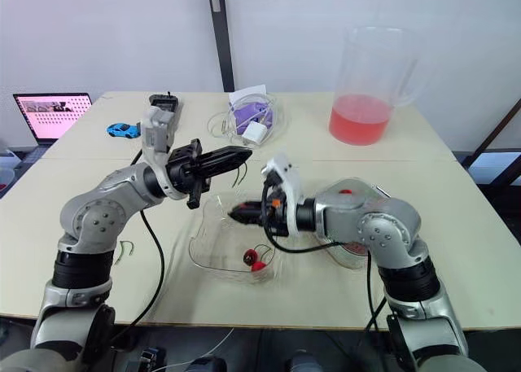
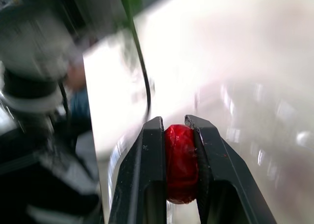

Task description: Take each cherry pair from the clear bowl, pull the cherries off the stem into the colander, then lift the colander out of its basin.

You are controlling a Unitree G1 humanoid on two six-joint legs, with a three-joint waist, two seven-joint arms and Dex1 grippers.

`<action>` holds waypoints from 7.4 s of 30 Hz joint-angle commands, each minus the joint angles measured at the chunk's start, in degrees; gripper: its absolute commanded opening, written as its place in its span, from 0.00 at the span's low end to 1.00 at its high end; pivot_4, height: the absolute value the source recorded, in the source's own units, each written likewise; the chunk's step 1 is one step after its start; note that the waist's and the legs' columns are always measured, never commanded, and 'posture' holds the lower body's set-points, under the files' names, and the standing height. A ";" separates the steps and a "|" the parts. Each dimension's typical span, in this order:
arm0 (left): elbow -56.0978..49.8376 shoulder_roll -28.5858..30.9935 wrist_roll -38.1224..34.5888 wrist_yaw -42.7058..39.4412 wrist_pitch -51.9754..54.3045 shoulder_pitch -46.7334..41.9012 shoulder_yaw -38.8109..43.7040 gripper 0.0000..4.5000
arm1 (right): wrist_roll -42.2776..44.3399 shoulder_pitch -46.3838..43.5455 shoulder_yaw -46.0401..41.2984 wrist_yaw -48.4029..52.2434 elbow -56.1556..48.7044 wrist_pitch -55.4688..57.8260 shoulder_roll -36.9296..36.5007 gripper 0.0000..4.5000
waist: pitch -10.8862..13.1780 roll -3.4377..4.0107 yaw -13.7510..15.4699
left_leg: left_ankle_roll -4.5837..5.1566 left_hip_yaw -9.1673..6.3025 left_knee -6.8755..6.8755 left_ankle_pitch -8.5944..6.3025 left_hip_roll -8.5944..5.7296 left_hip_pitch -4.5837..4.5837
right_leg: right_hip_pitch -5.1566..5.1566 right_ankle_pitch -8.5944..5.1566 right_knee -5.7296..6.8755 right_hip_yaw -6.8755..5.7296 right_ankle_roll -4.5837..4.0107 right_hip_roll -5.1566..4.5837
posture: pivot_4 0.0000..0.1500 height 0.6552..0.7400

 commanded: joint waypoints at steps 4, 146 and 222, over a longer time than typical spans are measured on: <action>-2.02 0.12 -0.91 -0.33 -0.99 -1.05 0.75 0.00 | 0.24 0.65 -1.20 2.30 -4.40 0.63 -1.07 0.07 | 0.00 0.00 0.06 | 0.00 0.00 0.01 0.00 0.00 0.00 | 0.00 0.00 0.00 0.00 0.00 0.00 | 1.00 0.92; -11.23 32.42 5.17 -13.49 -5.06 34.21 15.82 1.00 | -35.03 -30.63 43.11 21.84 7.71 11.24 -0.63 0.37 | 0.12 0.07 -1.44 | 0.02 0.05 -0.09 -0.02 0.03 -0.08 | -0.26 -0.01 0.08 0.03 -0.02 -0.03 | 1.00 0.92; -8.40 34.26 6.07 -19.25 -4.82 29.73 13.26 1.00 | -46.52 -22.14 36.07 23.76 6.75 4.66 2.38 0.32 | 0.11 0.05 -1.44 | 0.02 0.03 -0.08 -0.02 0.03 -0.07 | -0.23 -0.01 0.09 0.01 -0.03 -0.02 | 1.00 0.92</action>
